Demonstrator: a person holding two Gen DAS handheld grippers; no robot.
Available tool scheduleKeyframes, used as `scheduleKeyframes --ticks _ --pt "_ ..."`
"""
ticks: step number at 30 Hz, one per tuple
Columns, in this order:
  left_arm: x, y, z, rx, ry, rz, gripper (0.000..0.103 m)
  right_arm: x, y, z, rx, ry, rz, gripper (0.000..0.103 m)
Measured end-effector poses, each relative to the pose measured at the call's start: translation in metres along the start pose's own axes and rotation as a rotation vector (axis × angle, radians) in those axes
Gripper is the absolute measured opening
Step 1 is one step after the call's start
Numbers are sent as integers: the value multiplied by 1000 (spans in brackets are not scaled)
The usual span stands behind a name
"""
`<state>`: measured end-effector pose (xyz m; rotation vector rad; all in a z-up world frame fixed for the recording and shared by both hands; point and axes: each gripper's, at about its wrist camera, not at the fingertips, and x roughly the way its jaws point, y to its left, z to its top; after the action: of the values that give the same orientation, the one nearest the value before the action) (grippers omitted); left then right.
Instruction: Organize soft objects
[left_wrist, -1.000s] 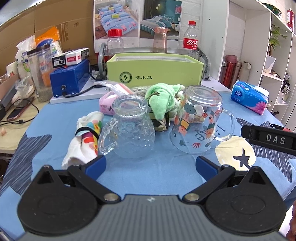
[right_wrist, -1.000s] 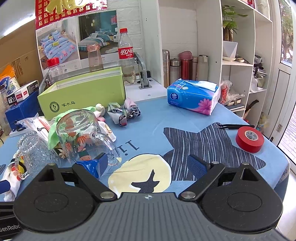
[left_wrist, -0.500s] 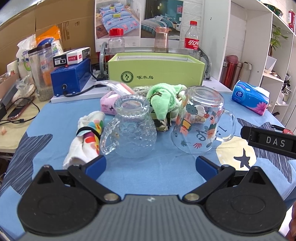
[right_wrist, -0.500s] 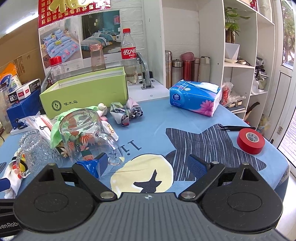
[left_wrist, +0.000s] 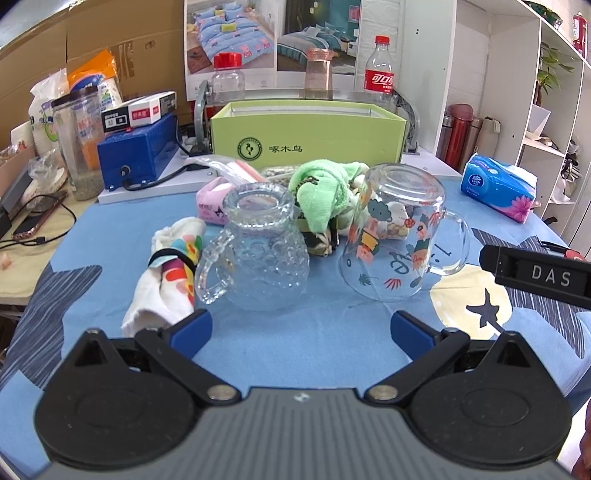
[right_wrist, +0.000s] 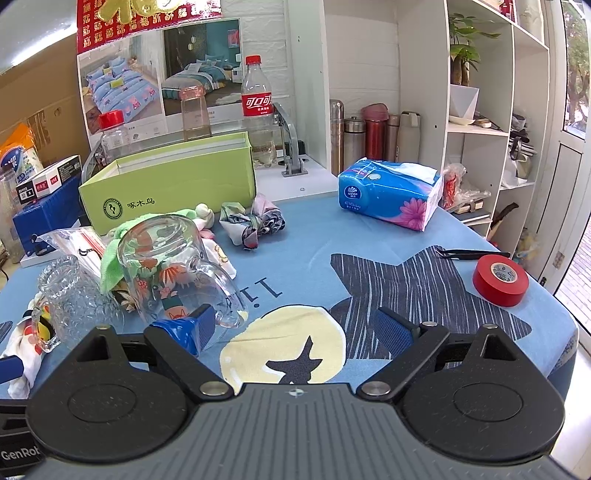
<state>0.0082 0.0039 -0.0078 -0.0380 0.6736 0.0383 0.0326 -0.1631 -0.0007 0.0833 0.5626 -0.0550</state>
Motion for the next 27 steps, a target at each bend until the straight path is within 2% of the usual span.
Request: scheduleKeyframes --ticks 21,27 --pt "1 -1 1 10 2 -2 103 1 -3 1 4 2 -4 80" --pt "4 1 18 14 6 -9 103 5 -5 10 19 -9 -12 80"
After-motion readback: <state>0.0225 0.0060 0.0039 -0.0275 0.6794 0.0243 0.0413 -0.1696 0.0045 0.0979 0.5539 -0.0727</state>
